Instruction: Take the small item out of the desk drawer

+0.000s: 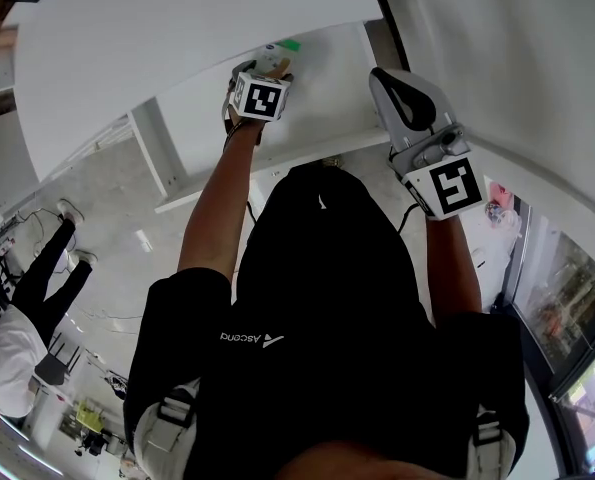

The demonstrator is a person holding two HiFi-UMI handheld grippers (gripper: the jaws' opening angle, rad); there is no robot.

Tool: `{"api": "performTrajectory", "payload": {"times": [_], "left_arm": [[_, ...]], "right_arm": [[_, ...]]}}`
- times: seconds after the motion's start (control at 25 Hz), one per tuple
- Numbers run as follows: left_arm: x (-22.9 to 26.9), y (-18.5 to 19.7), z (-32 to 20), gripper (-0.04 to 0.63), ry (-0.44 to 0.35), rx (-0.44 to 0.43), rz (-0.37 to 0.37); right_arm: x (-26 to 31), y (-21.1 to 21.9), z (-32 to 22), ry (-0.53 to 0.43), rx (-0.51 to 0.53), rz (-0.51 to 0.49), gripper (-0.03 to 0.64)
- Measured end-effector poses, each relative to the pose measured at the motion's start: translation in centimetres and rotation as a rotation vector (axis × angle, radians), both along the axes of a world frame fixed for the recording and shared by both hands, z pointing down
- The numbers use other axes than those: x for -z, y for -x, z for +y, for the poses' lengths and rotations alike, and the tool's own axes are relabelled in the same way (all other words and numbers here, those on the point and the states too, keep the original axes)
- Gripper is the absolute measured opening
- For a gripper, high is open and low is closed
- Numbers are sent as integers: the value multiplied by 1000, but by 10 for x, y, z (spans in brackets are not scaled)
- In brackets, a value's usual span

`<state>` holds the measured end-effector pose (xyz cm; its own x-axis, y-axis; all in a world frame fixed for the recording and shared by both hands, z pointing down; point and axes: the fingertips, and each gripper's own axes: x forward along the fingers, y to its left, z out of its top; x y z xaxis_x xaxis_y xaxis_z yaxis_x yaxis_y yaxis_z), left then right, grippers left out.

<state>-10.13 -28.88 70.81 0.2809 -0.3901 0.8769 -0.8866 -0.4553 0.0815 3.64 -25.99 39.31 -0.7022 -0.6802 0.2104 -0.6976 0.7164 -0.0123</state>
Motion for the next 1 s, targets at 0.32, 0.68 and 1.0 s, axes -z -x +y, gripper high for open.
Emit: {"api": "performTrajectory", "payload": {"times": [0.32, 0.68, 1.0], "left_arm": [[26, -8, 22, 344, 0, -69, 32], [97, -16, 52, 344, -122, -123, 108], [182, -34, 88, 344, -273, -128, 225]], "right_arm": [[3, -5, 6, -29, -3, -15, 2], [15, -6, 17, -78, -8, -42, 2], [35, -6, 37, -118, 7, -53, 2]]}}
